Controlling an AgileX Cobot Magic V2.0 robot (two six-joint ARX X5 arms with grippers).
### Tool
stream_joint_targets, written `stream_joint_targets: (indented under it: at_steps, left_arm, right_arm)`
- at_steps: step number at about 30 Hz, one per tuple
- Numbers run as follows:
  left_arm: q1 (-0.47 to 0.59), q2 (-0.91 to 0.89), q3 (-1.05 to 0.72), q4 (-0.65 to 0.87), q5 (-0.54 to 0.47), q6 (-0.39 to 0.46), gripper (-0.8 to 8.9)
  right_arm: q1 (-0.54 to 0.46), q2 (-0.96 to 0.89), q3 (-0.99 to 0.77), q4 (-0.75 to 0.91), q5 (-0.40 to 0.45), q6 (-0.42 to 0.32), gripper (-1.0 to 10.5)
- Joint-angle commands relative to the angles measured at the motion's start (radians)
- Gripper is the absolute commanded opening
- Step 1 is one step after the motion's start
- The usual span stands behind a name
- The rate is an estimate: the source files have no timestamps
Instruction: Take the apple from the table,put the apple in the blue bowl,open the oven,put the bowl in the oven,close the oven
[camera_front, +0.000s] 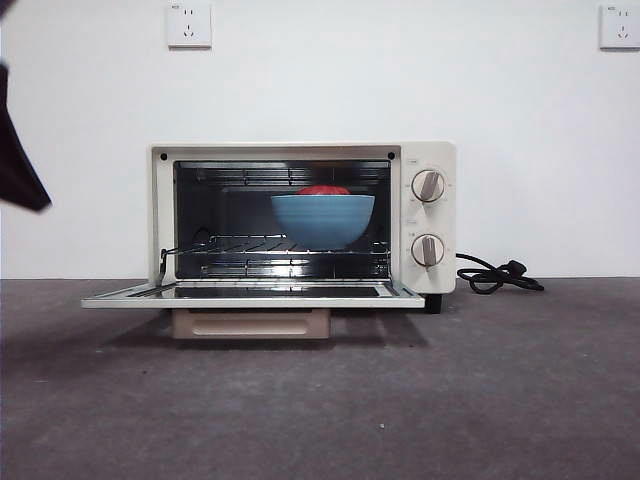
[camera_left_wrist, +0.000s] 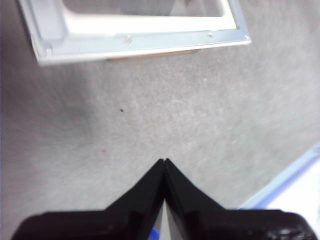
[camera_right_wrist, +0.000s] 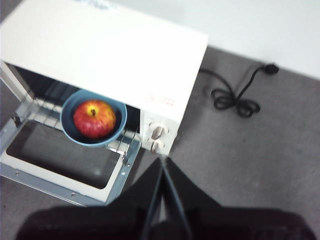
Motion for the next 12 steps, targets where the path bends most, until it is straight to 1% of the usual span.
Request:
stream_joint_targets:
  at_steps: [1, 4, 7, 12]
  left_arm:
    - [0.047, 0.089, -0.008, 0.045, 0.100, -0.016, -0.08]
    - [0.076, 0.185, -0.008, 0.106, 0.146, -0.025, -0.08]
    - [0.103, 0.266, -0.008, 0.158, 0.150, -0.046, -0.08]
    - [0.117, 0.365, -0.008, 0.217, 0.150, -0.058, -0.08]
  right_arm:
    - [0.000, -0.032, -0.008, -0.010, -0.007, -0.049, -0.1]
    - [0.000, -0.071, -0.035, -0.011, -0.034, -0.072, -0.1]
    - [0.000, -0.108, -0.078, -0.010, -0.057, -0.087, 0.0]
    - [0.000, -0.183, -0.200, 0.004, -0.056, -0.093, 0.0]
